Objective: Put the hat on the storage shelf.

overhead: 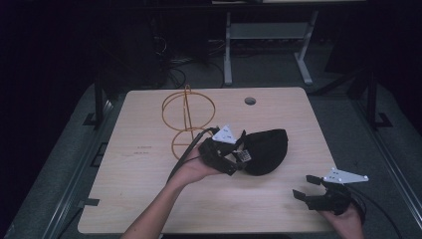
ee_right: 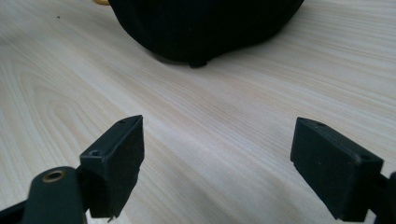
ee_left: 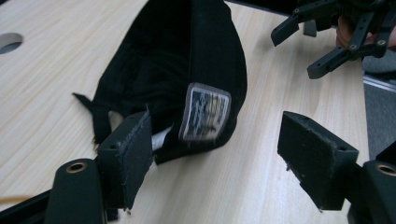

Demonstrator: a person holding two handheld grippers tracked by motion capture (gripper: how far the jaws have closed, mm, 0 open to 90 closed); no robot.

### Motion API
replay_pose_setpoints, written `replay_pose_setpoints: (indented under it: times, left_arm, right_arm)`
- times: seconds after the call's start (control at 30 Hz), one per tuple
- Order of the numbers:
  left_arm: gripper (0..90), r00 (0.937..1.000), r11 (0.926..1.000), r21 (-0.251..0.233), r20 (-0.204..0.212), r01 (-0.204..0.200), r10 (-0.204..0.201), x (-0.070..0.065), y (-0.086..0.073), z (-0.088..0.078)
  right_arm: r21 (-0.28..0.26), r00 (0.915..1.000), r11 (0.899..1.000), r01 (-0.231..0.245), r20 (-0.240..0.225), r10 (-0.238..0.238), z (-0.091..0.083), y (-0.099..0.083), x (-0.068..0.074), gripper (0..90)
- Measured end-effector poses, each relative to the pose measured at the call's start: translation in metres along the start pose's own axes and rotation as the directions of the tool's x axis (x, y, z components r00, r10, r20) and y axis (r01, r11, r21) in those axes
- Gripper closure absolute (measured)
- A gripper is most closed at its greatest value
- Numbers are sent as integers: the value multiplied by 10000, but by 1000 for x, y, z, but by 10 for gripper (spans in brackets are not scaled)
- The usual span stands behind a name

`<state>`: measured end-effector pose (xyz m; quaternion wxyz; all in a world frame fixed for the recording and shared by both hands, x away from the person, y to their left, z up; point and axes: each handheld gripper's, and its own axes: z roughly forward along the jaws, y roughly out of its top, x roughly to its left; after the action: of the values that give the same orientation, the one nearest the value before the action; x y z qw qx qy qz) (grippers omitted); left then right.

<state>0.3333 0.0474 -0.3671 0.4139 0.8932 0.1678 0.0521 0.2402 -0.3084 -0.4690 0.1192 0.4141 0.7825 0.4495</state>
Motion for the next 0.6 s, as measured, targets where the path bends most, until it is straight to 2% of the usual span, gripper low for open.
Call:
replay_pose_setpoints:
  times: [0.2, 0.27, 0.4, 0.57, 0.6]
  left_arm:
    - [273, 9993, 9977, 611, 252, -303, 288, 6, 11, 23]
    - [278, 9989, 9964, 768, 322, -370, 346, 8, 12, 25]
    - [344, 9979, 9950, 908, 532, -416, 368, 9, 13, 32]
    - [395, 9967, 9898, 1340, 712, -483, 390, 10, 12, 39]
    - [454, 9964, 9903, 1268, 698, -573, 488, 10, 11, 39]
  right_arm:
    - [46, 10000, 10000, 44, -62, -44, 1, 0, 1, 172]
    - [49, 10000, 10000, 43, -73, -43, 1, 0, 1, 172]
    - [83, 9999, 10000, 44, -107, -43, 1, 0, 1, 172]
    - [51, 9999, 10000, 33, -120, -33, 1, 0, 2, 172]
    - [80, 9999, 9999, 67, -121, -66, 1, 0, 2, 172]
